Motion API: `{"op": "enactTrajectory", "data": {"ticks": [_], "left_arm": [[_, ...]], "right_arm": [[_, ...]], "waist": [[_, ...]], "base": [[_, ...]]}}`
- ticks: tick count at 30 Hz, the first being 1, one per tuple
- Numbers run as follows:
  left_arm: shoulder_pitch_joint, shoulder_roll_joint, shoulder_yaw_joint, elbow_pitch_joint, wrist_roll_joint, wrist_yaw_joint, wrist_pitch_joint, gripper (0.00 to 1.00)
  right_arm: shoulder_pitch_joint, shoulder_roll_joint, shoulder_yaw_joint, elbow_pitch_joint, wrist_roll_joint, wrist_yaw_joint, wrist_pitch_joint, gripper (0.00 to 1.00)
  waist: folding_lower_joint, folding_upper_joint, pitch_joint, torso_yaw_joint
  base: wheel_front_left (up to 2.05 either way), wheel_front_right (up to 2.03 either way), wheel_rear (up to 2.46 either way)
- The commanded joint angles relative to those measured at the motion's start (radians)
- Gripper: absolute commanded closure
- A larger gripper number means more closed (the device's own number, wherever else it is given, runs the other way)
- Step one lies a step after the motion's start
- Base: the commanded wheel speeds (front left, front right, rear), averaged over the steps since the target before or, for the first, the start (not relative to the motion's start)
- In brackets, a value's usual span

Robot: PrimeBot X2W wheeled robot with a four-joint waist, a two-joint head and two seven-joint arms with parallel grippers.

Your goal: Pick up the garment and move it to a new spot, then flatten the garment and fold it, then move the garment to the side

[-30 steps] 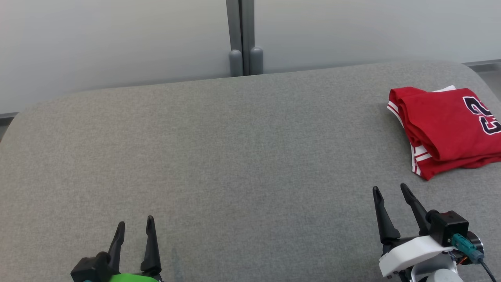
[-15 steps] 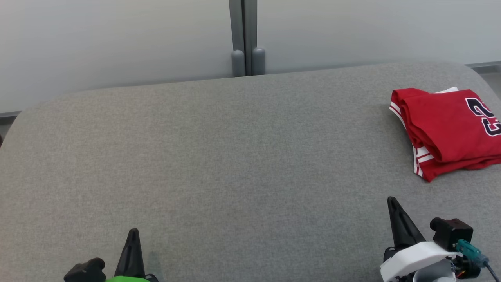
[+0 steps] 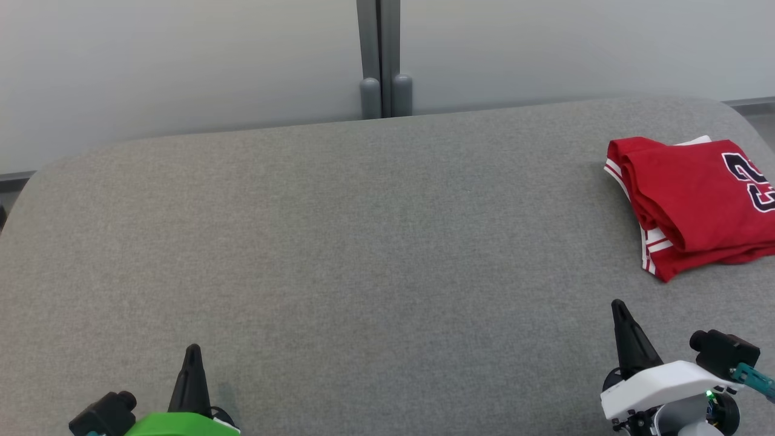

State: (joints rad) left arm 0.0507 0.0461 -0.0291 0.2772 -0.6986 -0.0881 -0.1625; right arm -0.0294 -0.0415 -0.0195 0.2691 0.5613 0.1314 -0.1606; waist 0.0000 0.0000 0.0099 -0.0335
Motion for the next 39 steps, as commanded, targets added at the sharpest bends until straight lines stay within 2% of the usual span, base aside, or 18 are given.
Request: {"op": "enactTrajectory", "data": {"ticks": [1,22,39], "left_arm": [[-0.031,0.002,0.01,-0.017,-0.037,-0.005,0.008,1.0],[-0.072,0.003,0.05,-0.031,-0.29,-0.008,0.085,1.0],[-0.099,0.004,0.076,-0.039,-0.457,-0.01,0.137,1.0]], "right_arm": [[-0.025,-0.004,-0.006,-0.015,0.041,0.0,0.009,1.0],[-0.047,-0.006,-0.033,-0.017,0.332,0.0,0.086,1.0],[-0.061,-0.008,-0.051,-0.017,0.524,-0.001,0.137,1.0]], "waist": [[0.0,0.0,0.0,0.0],[0.0,0.0,-0.002,0.007],[0.0,0.0,-0.004,0.012]], "base": [[0.0,0.0,0.0],[0.0,0.0,0.0],[0.0,0.0,0.0]]}}
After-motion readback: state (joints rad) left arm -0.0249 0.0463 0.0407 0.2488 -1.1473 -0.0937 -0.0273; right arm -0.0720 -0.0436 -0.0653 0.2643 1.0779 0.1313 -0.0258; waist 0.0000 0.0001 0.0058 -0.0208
